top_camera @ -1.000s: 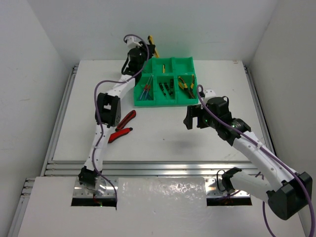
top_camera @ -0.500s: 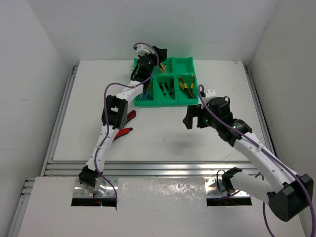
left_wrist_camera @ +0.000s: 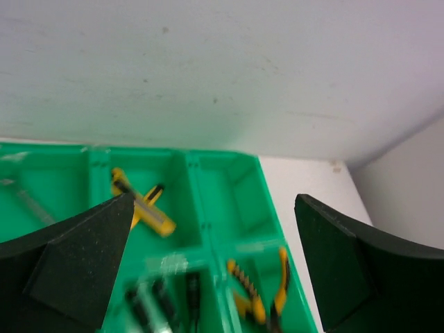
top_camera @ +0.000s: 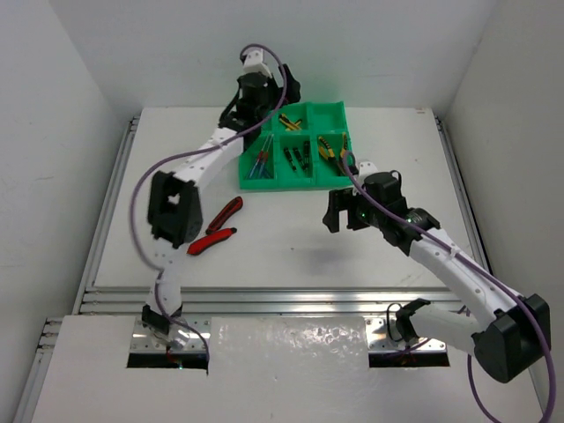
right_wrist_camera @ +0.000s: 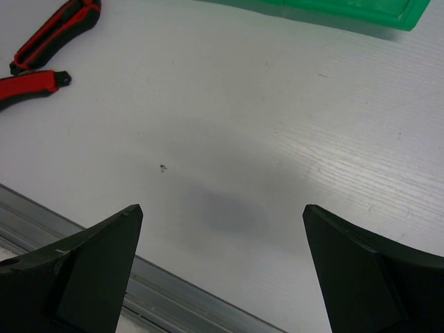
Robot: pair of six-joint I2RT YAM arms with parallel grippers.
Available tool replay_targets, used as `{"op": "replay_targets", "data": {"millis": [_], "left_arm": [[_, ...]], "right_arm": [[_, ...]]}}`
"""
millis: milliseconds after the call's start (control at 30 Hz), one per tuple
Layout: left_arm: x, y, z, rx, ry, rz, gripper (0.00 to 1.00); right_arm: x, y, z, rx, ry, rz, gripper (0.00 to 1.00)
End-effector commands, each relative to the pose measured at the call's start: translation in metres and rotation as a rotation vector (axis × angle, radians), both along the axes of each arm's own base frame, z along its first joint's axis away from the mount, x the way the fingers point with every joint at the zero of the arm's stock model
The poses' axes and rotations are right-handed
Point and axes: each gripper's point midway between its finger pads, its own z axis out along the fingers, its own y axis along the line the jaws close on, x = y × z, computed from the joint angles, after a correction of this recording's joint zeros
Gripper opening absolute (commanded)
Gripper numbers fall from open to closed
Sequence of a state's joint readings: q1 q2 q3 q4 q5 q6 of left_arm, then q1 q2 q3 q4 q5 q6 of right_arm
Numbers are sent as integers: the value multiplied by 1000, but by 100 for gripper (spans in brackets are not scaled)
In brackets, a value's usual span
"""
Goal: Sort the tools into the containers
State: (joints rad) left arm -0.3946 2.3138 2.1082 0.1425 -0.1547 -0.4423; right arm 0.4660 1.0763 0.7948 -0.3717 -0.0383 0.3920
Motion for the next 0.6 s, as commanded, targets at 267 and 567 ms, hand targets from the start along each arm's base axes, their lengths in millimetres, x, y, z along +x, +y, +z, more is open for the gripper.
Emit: {"op": "replay_targets", "data": {"millis": [267, 567], "left_arm": [[-233, 149, -36, 829, 420, 112, 100], [-328, 166, -123, 809, 829, -239, 99]], "right_arm": [[3, 7, 12, -23, -26, 85, 99], [-11, 27, 13, 54, -6, 210, 99]]}}
